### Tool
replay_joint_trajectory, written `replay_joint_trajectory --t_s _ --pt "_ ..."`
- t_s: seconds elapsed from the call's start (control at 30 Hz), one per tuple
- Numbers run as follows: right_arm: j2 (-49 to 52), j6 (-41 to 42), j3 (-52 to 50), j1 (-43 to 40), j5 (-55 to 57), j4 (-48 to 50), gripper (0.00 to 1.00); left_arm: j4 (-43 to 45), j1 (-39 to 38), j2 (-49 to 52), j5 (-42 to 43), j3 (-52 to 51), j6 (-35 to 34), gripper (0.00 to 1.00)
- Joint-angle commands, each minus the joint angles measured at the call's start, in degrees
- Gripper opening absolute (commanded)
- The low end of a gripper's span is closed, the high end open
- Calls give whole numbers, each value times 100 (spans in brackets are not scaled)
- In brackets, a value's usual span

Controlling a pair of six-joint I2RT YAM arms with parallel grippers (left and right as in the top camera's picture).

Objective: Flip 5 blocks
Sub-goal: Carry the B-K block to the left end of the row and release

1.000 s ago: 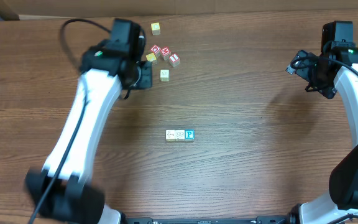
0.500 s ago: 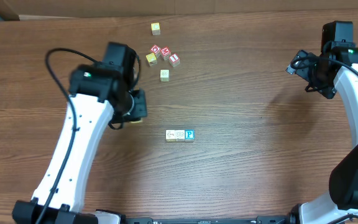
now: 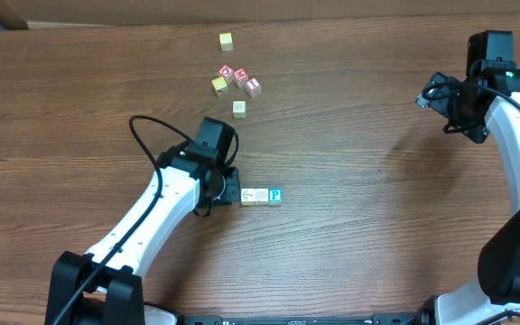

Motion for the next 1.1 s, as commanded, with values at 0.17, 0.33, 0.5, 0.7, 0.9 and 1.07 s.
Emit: replay_joint_trajectory --t_s 0.17,0.33,0.5,0.7,0.9,1.07 --pt "-85 -35 74 -7 4 35 100 487 -44 22 13 -487 -310 14" --pt "-85 -35 74 -7 4 35 100 579 -52 24 7 -490 -304 16" --pt "-85 -35 76 -7 4 35 100 708 -122 125 -7 -496 -245 16" --pt "-85 -35 74 -7 4 35 100 748 -232 448 -59 -496 -240 16" --pt "-85 -35 74 -7 4 33 100 752 -214 544 -212 -459 -219 21" --pt "-85 -35 76 -7 4 35 100 402 -214 533 -256 -31 55 29"
